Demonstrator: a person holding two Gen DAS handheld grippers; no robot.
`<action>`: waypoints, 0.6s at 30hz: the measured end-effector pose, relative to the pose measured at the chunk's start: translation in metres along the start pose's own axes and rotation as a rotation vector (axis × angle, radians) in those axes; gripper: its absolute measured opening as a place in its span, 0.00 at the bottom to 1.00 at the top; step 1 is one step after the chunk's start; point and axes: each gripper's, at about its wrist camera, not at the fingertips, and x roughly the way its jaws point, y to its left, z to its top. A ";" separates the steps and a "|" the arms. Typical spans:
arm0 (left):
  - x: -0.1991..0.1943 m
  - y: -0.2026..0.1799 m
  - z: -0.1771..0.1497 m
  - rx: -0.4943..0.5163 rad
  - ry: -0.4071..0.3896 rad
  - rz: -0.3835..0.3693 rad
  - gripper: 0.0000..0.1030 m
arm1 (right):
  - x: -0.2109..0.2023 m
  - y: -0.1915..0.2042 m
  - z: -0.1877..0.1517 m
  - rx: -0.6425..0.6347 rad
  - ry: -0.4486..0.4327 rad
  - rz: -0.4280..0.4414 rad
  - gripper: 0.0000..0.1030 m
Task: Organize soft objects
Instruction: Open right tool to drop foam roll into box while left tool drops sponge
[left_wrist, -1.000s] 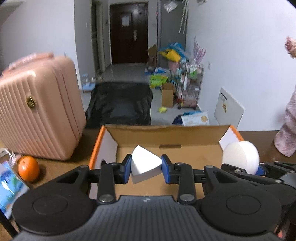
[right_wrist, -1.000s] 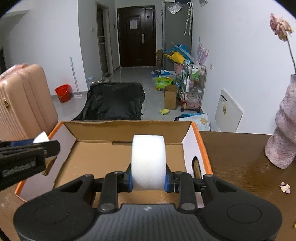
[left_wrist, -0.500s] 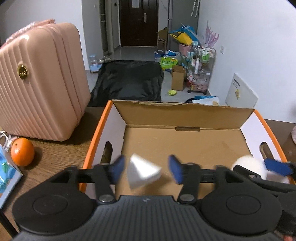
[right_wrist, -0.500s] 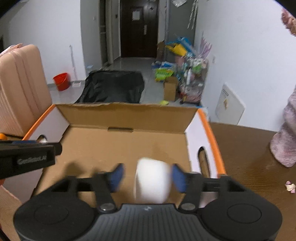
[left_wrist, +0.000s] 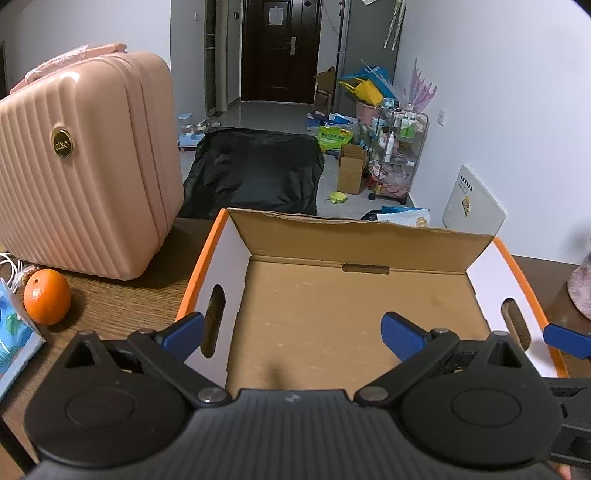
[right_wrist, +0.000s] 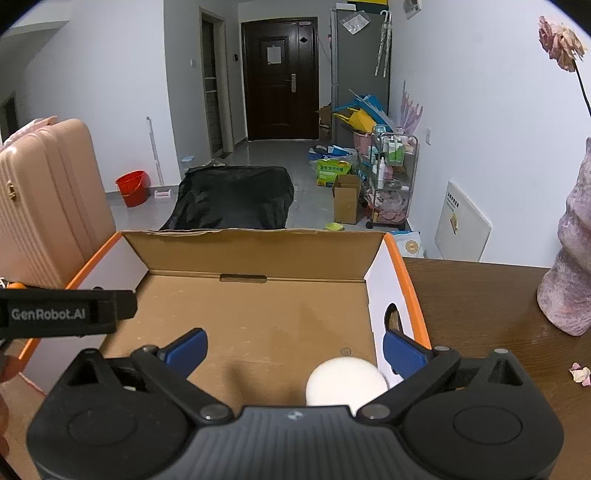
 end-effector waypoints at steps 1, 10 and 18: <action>-0.002 0.000 0.000 0.000 -0.001 -0.003 1.00 | -0.003 0.001 0.000 -0.002 -0.003 0.002 0.99; -0.039 0.003 -0.003 0.002 -0.048 -0.014 1.00 | -0.044 0.007 -0.006 -0.019 -0.038 0.018 0.99; -0.086 0.008 -0.014 0.012 -0.100 -0.017 1.00 | -0.092 0.013 -0.022 -0.019 -0.076 0.029 0.99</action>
